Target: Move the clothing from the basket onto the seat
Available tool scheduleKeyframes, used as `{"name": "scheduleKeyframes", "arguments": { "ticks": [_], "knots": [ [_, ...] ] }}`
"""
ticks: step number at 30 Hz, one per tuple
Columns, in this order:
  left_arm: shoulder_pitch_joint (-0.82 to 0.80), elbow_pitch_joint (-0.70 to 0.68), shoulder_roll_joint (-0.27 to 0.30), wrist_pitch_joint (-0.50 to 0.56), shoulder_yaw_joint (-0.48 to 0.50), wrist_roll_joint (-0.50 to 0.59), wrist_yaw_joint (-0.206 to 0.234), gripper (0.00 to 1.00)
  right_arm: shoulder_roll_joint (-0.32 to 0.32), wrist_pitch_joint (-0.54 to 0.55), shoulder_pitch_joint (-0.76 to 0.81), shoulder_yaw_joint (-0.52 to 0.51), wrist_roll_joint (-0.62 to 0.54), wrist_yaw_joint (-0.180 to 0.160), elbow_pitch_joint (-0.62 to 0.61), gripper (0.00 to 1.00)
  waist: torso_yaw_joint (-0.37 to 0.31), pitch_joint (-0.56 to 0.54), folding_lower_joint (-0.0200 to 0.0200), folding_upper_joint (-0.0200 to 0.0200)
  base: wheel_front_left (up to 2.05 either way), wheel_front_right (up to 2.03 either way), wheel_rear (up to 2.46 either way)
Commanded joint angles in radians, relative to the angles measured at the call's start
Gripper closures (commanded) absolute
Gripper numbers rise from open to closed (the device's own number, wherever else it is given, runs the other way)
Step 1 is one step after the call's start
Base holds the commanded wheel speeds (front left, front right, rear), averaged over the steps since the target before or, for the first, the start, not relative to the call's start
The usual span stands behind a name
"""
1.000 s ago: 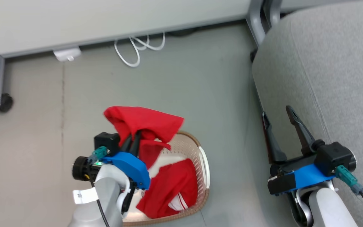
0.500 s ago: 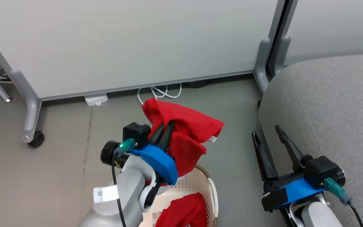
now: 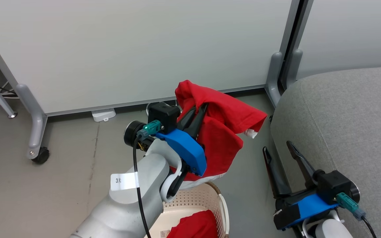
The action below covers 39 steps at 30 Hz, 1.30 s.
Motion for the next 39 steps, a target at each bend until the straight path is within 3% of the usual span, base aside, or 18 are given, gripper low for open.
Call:
{"name": "scheduleKeyframes", "arguments": {
  "ticks": [1, 12, 20, 30, 39],
  "knots": [
    [-0.019, 0.001, 0.001, 0.002, -0.016, -0.021, 0.01, 1.0, -0.003, 0.002, 0.016, 0.005, 0.01, 0.0, -0.001, 0.0, -0.004, -0.001, 0.0001, -0.0001, 0.0, 0.0, 0.0],
    [-0.052, 0.016, 0.0, -0.011, -0.076, -0.078, 0.033, 1.0, -0.003, 0.012, 0.015, 0.021, 0.009, 0.0, 0.001, 0.0, -0.012, 0.007, 0.0001, -0.0001, 0.0, 0.0, 0.0],
    [-0.066, 0.017, 0.0, -0.015, -0.116, -0.107, 0.036, 1.0, -0.003, 0.059, -0.04, 0.097, 0.011, 0.0, 0.039, 0.0, -0.008, 0.026, 0.0001, -0.0001, 0.0, 0.0, 0.0],
    [-0.079, 0.008, 0.0, -0.021, -0.144, -0.14, 0.04, 1.0, -0.003, 0.134, -0.176, 0.196, 0.023, 0.0, 0.183, 0.0, 0.003, 0.046, 0.0001, -0.0001, 0.0, 0.0, 0.0],
    [-0.077, -0.001, 0.0, -0.022, -0.18, -0.162, 0.036, 1.0, -0.005, 0.127, -0.325, 0.319, 0.085, 0.0, 0.355, 0.0, 0.008, 0.049, 0.0001, -0.0001, 0.0, 0.0, 0.0]
  ]
}}
